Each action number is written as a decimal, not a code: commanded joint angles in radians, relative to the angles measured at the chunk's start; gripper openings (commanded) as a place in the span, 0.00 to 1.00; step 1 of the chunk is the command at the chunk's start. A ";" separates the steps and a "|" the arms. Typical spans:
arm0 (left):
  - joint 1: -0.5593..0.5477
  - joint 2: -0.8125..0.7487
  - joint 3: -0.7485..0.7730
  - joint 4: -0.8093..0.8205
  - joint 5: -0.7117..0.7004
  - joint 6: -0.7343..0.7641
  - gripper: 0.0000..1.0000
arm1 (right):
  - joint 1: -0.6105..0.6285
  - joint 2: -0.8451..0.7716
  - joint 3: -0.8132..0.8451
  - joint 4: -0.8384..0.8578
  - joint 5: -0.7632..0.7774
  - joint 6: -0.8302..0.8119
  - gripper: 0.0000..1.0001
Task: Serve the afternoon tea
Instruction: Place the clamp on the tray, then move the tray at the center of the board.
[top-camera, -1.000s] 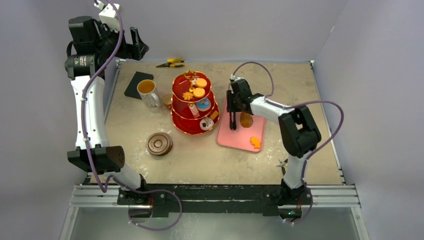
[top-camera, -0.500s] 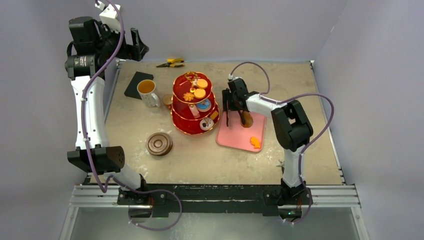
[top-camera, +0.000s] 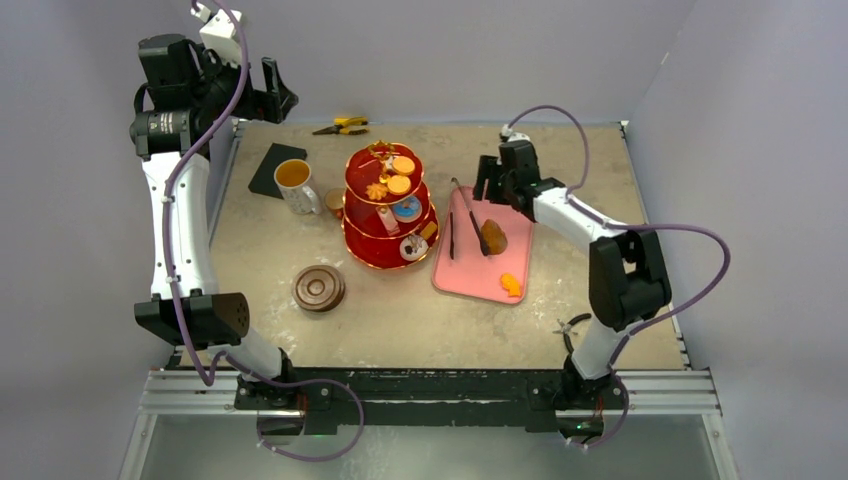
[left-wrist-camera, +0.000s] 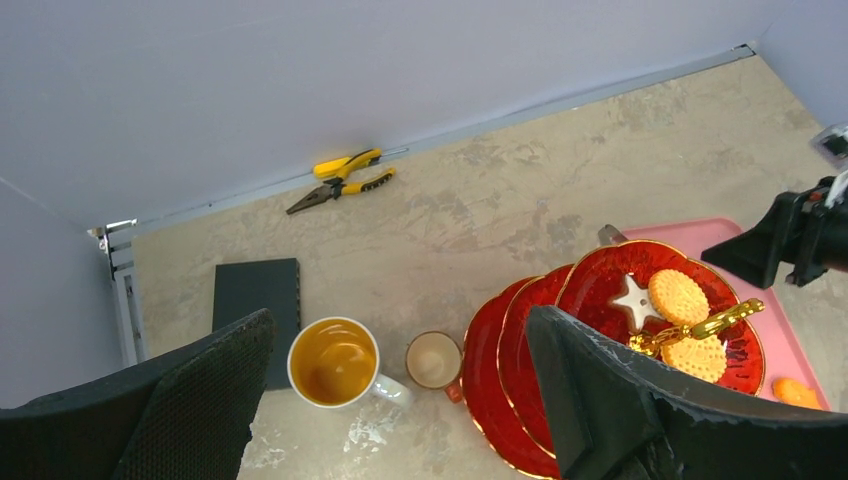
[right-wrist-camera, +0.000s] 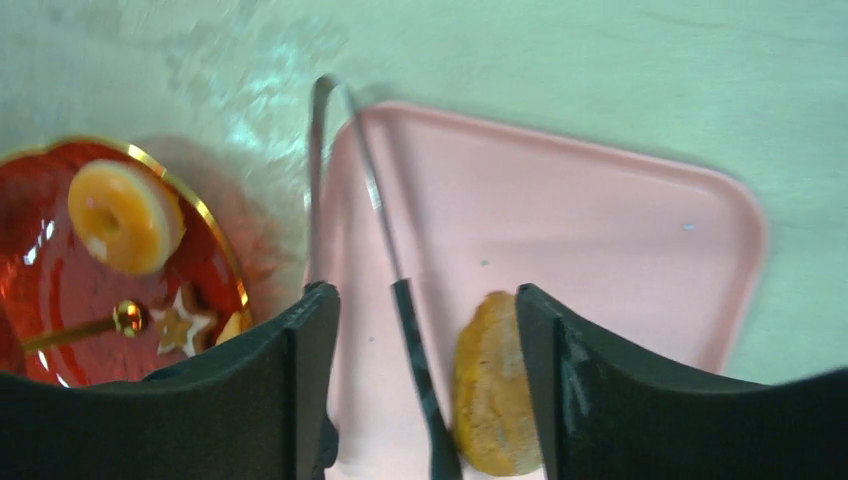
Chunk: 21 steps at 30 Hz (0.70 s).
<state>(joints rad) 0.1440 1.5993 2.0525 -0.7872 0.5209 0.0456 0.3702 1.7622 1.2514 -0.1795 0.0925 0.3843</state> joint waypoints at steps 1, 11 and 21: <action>0.012 -0.041 -0.001 0.014 0.013 0.014 0.96 | -0.092 -0.026 -0.065 0.085 0.001 0.093 0.62; 0.011 -0.042 -0.008 0.012 0.018 0.019 0.96 | -0.206 0.109 -0.093 0.139 0.026 0.144 0.37; 0.012 -0.054 0.006 -0.002 -0.005 0.053 0.96 | -0.301 0.234 0.020 0.153 0.123 0.154 0.35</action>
<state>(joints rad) 0.1440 1.5909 2.0483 -0.7940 0.5201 0.0647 0.1062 1.9652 1.2201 -0.0284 0.1429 0.5320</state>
